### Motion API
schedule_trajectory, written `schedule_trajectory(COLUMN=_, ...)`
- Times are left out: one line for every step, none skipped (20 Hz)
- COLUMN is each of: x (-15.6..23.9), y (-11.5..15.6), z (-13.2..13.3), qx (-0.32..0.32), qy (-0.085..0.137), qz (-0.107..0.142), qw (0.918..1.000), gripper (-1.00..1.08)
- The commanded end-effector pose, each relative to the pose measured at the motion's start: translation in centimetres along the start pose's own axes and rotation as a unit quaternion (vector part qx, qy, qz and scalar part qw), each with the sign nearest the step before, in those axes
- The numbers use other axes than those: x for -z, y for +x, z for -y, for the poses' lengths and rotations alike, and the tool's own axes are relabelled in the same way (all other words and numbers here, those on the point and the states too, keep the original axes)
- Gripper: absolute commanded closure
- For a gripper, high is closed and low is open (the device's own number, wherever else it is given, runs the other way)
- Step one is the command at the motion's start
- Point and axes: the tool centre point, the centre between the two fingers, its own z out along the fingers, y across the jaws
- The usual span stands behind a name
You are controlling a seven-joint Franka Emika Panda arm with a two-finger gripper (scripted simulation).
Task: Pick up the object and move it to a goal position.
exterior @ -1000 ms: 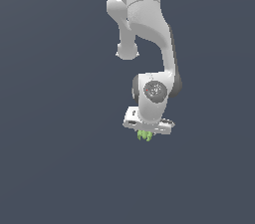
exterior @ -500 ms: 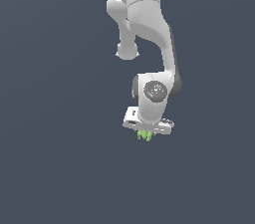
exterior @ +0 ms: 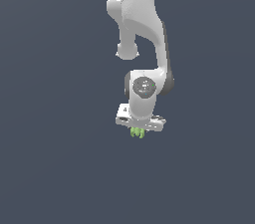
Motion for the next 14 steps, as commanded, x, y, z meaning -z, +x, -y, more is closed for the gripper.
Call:
schedule_trajectory(x=0.3, y=-0.3, z=-2.0, qx=-0.001, qy=0.0, qz=0.0, qw=1.0, gripper=1.08)
schedule_trajectory(x=0.5, y=-0.4, z=-2.9, qx=-0.001, qy=0.0, qz=0.0, qw=1.0, gripper=1.08)
schedule_trajectory(x=0.6, y=-0.5, z=-3.9, qx=-0.001, qy=0.0, qz=0.0, qw=1.0, gripper=1.08)
schedule_trajectory(x=0.8, y=-0.7, z=-5.0, qx=-0.001, qy=0.0, qz=0.0, qw=1.0, gripper=1.08)
schedule_trajectory(x=1.0, y=-0.9, z=-6.2, qx=-0.001, qy=0.0, qz=0.0, qw=1.0, gripper=1.08)
schedule_trajectory(x=1.2, y=-1.0, z=-7.4, qx=-0.001, qy=0.0, qz=0.0, qw=1.0, gripper=1.08)
schedule_trajectory(x=1.4, y=-1.2, z=-8.7, qx=-0.001, qy=0.0, qz=0.0, qw=1.0, gripper=1.08)
schedule_trajectory(x=1.6, y=-1.4, z=-10.0, qx=-0.001, qy=0.0, qz=0.0, qw=1.0, gripper=1.08)
schedule_trajectory(x=1.8, y=-1.6, z=-11.2, qx=-0.001, qy=0.0, qz=0.0, qw=1.0, gripper=1.08)
schedule_trajectory(x=2.0, y=-1.7, z=-12.5, qx=-0.001, qy=0.0, qz=0.0, qw=1.0, gripper=1.08)
schedule_trajectory(x=2.2, y=-1.9, z=-13.8, qx=-0.001, qy=0.0, qz=0.0, qw=1.0, gripper=1.08)
schedule_trajectory(x=2.5, y=-2.1, z=-15.1, qx=-0.001, qy=0.0, qz=0.0, qw=1.0, gripper=1.08)
schedule_trajectory(x=2.7, y=-2.2, z=-16.3, qx=-0.001, qy=0.0, qz=0.0, qw=1.0, gripper=1.08)
schedule_trajectory(x=2.9, y=-2.4, z=-17.5, qx=-0.001, qy=0.0, qz=0.0, qw=1.0, gripper=1.08)
